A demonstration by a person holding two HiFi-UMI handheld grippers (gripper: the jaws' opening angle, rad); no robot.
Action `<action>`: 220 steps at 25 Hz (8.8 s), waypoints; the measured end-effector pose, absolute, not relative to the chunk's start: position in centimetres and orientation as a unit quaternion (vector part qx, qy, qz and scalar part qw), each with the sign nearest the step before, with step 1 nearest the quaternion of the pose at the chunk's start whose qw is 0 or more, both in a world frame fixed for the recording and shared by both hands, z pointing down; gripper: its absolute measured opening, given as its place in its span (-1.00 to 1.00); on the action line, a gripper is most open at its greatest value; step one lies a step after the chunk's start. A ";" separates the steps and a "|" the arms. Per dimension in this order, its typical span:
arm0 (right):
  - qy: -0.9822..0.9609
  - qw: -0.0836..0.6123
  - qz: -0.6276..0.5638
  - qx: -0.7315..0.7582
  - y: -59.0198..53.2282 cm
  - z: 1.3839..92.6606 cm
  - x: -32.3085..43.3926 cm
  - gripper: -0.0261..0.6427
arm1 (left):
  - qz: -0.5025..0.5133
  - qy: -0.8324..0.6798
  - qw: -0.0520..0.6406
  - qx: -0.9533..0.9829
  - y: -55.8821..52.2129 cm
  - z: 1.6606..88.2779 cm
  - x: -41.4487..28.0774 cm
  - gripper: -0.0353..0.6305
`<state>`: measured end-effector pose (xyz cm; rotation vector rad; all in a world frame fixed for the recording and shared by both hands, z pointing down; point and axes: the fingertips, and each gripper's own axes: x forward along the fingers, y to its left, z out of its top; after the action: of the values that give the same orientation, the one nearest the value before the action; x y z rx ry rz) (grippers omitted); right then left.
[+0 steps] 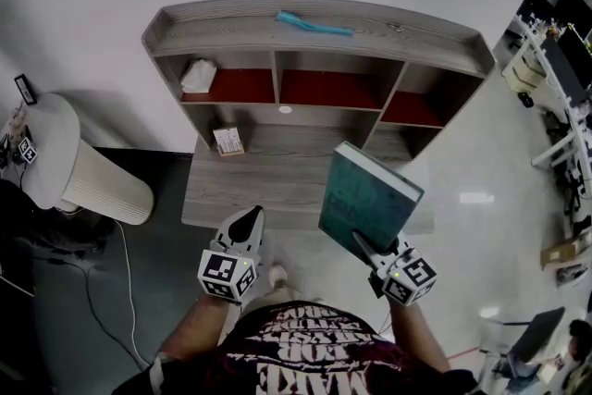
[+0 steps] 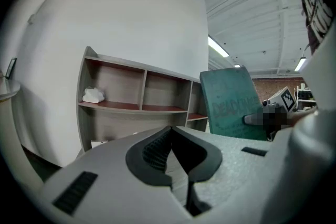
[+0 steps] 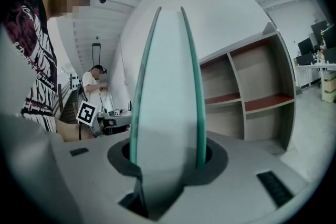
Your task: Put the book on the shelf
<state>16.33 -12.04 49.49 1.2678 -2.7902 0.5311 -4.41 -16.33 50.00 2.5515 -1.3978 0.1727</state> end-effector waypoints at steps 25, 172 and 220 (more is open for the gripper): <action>-0.888 0.018 0.160 0.431 -18.7 47.7 11.6 -0.42 | 0.044 -0.442 0.108 0.889 -24.3 49.1 -7.7 -0.88; -0.876 -0.048 0.287 0.385 -41.3 50.6 13.1 -0.42 | 0.169 -0.299 0.178 0.922 -38.3 60.2 7.3 -0.88; -0.848 -0.132 0.424 0.290 -40.2 52.4 12.3 -0.25 | 0.124 -0.418 0.134 0.890 -44.0 53.6 2.3 -0.88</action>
<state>12.27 -40.20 52.42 0.9955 -2.9132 1.4577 2.25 -43.97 53.62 2.5789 -1.2116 0.3596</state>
